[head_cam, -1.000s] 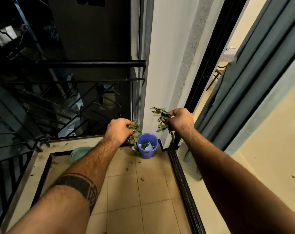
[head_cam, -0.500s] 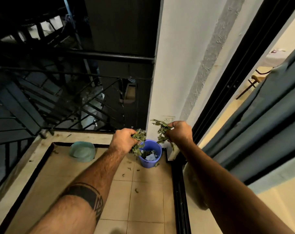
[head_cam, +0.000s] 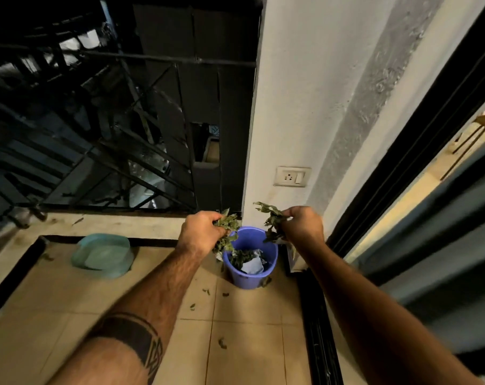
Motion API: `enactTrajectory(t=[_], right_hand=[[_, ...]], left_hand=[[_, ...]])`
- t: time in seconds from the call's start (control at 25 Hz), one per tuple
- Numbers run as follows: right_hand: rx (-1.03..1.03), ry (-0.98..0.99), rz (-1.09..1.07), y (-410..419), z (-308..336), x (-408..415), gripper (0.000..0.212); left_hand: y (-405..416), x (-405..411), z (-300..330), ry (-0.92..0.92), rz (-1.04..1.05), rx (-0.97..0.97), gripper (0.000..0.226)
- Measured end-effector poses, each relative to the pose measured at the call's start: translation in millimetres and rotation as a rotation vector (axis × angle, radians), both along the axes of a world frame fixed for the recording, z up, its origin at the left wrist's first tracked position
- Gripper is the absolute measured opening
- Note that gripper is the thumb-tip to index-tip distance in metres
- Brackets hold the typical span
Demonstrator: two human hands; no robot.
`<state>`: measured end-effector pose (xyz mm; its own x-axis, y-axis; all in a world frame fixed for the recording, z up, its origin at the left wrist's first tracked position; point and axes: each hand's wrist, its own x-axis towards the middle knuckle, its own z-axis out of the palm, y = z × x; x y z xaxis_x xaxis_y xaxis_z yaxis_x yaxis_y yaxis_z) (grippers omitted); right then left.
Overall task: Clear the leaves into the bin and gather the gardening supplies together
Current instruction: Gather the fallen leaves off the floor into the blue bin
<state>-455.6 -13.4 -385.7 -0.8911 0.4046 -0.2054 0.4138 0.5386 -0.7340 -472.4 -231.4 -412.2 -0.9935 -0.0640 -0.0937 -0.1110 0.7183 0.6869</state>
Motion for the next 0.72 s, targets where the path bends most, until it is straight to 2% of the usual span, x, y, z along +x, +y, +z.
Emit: enactTrajectory(t=[0.24,0.4,0.56,0.72], right_hand=[[0.041,0.061,-0.019,8.9,-171.6,-53.2,0.018],[-0.03,0.096,-0.105,19.9,-271.6,-79.0,0.013],[-0.294,0.14,-0.231,16.2,-348.9,-107.6,0.011],[-0.528,0.198,-0.312,7.0,-388.1,-126.1,0.024]], left_hand=[[30.5,-62.3,-174.4,0.062,-0.014,0.128,0.035],[52.3,-94.4,-265.8,0.125,0.018,0.221,0.034],[63.0,-120.0,-334.3,0.146,-0.022,0.304,0.031],[77.3,-131.3,-375.4,0.17,-0.035,0.337,0.03]])
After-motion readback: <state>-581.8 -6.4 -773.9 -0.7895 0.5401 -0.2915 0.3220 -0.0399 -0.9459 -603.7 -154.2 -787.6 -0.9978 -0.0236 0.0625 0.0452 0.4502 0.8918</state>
